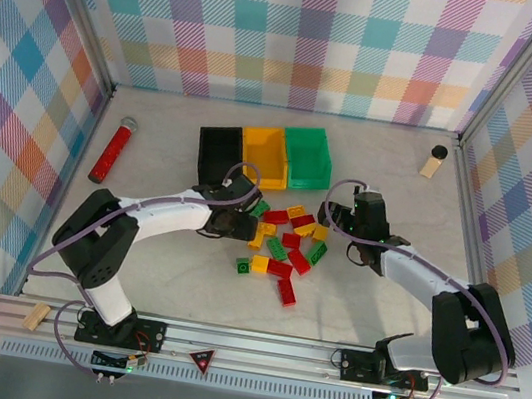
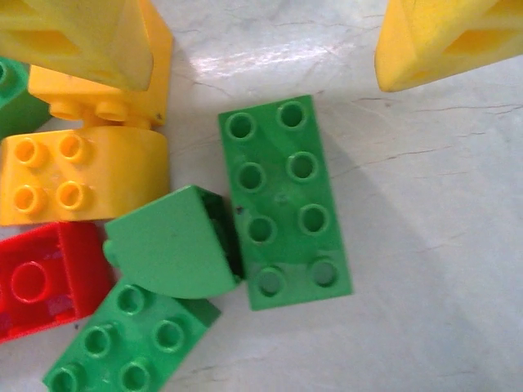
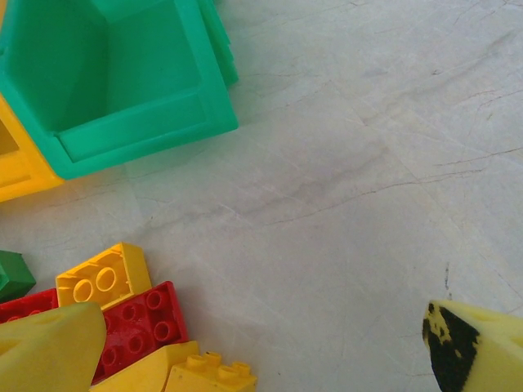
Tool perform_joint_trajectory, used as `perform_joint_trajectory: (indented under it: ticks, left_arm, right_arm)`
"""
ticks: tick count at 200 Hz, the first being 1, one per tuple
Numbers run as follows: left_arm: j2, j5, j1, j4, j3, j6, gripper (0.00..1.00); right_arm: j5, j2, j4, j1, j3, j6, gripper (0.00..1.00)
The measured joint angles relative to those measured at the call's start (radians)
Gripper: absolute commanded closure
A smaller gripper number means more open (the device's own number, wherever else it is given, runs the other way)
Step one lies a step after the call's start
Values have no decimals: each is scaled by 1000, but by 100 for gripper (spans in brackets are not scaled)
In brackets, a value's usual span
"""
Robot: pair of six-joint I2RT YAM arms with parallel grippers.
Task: Sort the legos into containers by color
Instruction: Pick up the lego from the center of the table.
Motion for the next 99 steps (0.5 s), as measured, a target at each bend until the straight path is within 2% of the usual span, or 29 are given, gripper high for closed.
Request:
perform_joint_trajectory:
  ticks: [34, 52, 99]
  left_arm:
    - [-27, 1, 21, 26, -9, 0, 33]
    - [-21, 5, 34, 30, -8, 3, 38]
    - [91, 25, 61, 31, 42, 19, 45]
  right_arm:
    - [0, 0, -8, 1, 0, 0, 1]
    - [0, 0, -11, 4, 0, 0, 1]
    - [0, 0, -12, 6, 0, 0, 1]
